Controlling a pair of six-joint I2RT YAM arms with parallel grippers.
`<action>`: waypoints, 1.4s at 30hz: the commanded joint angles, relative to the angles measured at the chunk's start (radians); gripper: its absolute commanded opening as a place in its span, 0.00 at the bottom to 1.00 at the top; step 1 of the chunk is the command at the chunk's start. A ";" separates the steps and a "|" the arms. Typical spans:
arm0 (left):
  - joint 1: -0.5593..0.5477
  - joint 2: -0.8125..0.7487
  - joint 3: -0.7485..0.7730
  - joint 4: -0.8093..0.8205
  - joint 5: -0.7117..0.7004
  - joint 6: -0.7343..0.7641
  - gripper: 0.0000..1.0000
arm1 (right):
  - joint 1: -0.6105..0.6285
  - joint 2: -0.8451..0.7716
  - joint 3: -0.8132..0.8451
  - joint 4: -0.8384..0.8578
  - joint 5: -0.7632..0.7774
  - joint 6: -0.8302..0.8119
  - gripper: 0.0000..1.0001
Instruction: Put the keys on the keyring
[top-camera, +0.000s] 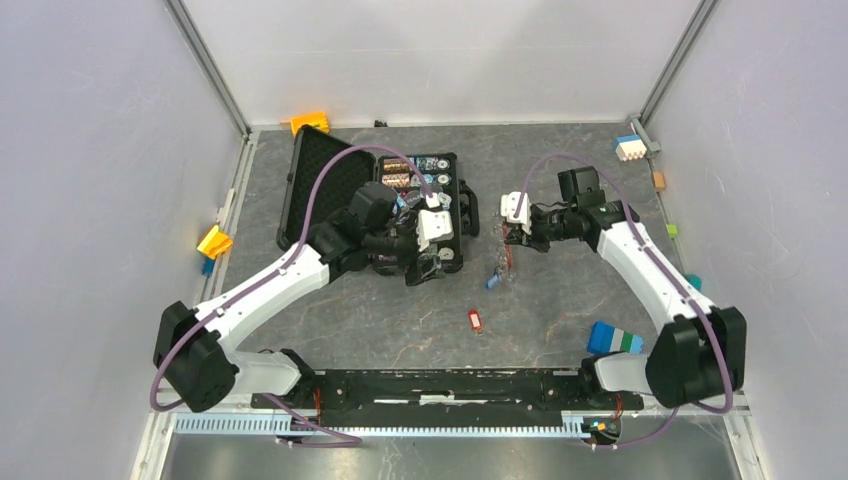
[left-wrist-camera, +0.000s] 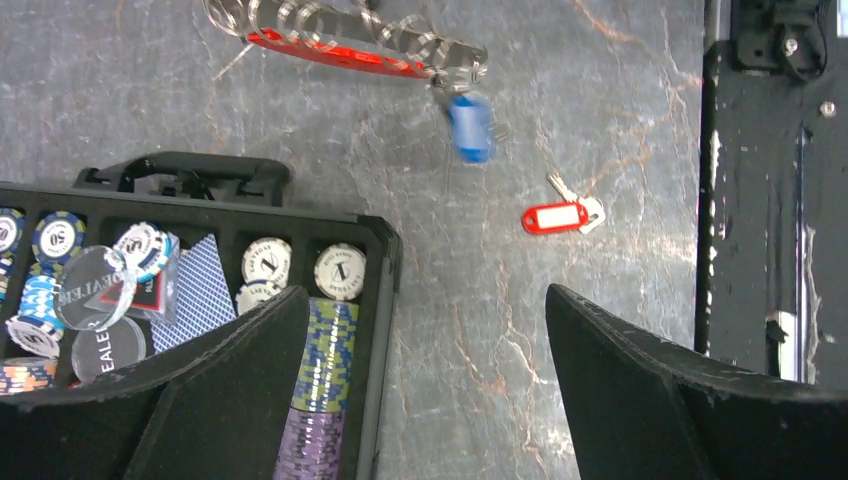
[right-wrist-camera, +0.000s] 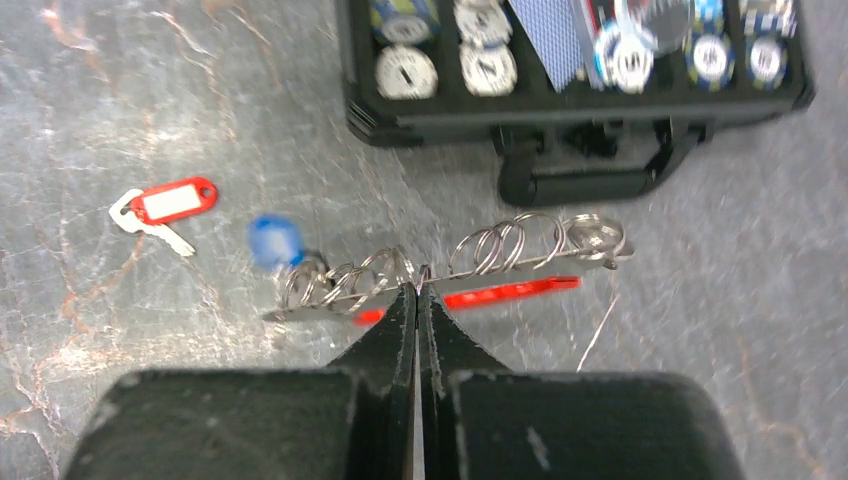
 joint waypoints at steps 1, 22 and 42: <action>-0.002 0.034 0.068 0.097 0.049 -0.112 0.94 | 0.050 -0.105 -0.055 0.011 -0.097 -0.097 0.00; -0.018 0.055 0.096 0.131 0.288 -0.106 0.47 | 0.126 -0.319 -0.281 0.527 -0.340 0.435 0.00; -0.036 0.069 0.128 0.002 0.276 0.108 0.26 | 0.139 -0.337 -0.395 0.800 -0.395 0.645 0.00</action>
